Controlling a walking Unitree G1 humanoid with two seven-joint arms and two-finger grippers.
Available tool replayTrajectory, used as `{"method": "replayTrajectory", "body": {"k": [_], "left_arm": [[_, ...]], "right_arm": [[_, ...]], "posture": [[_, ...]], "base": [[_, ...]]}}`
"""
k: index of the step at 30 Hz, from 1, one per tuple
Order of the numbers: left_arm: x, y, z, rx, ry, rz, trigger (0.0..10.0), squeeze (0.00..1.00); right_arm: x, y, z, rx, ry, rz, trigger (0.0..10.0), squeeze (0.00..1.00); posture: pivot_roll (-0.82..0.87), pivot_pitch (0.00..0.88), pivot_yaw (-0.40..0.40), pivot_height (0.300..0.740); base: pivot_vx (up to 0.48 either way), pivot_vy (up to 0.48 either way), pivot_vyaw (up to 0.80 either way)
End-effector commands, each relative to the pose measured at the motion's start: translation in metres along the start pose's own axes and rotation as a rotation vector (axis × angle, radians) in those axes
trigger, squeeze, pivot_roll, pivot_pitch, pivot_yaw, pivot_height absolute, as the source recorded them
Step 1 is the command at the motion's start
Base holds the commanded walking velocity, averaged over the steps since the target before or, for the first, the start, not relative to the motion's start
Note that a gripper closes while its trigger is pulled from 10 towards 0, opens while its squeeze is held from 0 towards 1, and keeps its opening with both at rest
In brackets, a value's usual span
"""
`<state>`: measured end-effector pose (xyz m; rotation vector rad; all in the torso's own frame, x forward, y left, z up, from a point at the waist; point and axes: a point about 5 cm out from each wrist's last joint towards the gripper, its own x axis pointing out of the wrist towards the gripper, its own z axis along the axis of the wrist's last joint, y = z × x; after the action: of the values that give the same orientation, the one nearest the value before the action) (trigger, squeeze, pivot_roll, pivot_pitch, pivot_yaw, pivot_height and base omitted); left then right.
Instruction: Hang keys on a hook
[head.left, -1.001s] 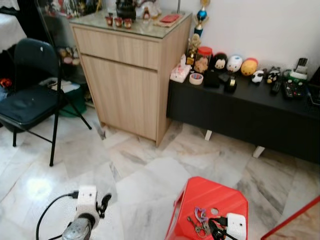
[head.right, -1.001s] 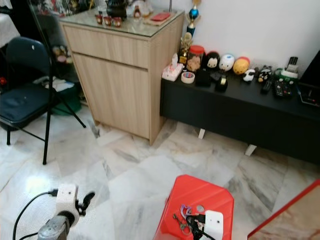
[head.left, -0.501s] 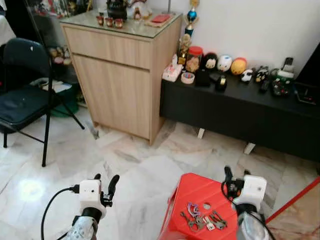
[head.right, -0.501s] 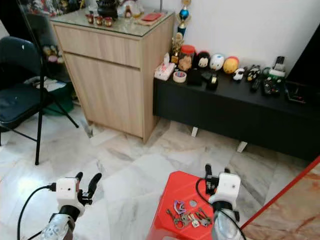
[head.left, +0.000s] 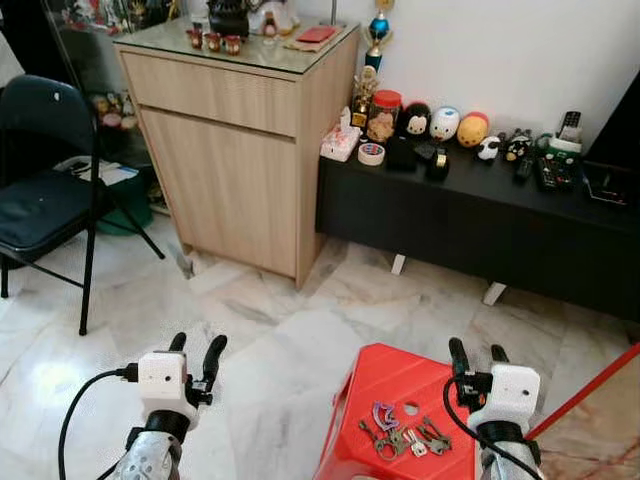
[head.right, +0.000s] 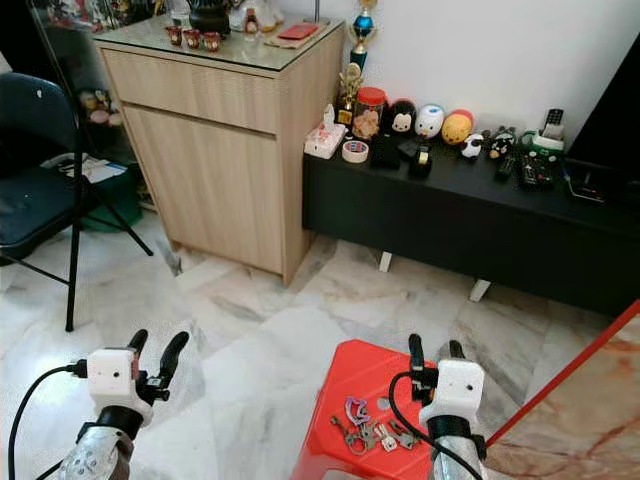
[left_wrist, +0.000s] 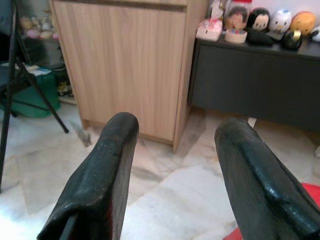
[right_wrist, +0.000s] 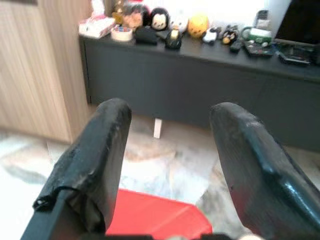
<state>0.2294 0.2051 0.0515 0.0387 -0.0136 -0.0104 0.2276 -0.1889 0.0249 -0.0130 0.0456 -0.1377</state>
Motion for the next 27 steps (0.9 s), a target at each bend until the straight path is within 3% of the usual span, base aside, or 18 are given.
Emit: {"method": "replayTrajectory", "body": {"k": [1, 6, 11, 27], "left_arm": [[0.002, -0.002, 0.003, -0.021, -0.004, 0.003, 10.0, 0.0], [0.006, -0.008, 0.004, -0.02, 0.013, -0.039, 10.0, 0.0], [0.007, -0.012, 0.006, -0.034, 0.019, -0.041, 10.0, 0.0], [0.008, -0.016, 0.01, -0.047, 0.017, -0.045, 10.0, 0.0]], "right_arm": [[0.002, -0.003, 0.005, 0.013, -0.012, -0.029, 10.0, 0.0], [0.0, 0.01, 0.003, 0.014, 0.027, 0.023, 10.0, 0.0], [0.0, 0.009, 0.002, 0.076, 0.057, -0.006, 10.0, 0.0], [0.005, 0.009, 0.008, 0.065, 0.062, 0.011, 10.0, 0.0]], "posture": [[0.01, 0.0, -0.072, 0.74], [0.01, 0.0, -0.071, 0.74], [0.01, 0.0, -0.066, 0.74], [0.02, 0.0, -0.071, 0.74]], "base": [[0.0, 0.0, 0.0], [0.0, 0.0, 0.0], [0.0, 0.0, 0.0], [0.0, 0.0, 0.0]]}}
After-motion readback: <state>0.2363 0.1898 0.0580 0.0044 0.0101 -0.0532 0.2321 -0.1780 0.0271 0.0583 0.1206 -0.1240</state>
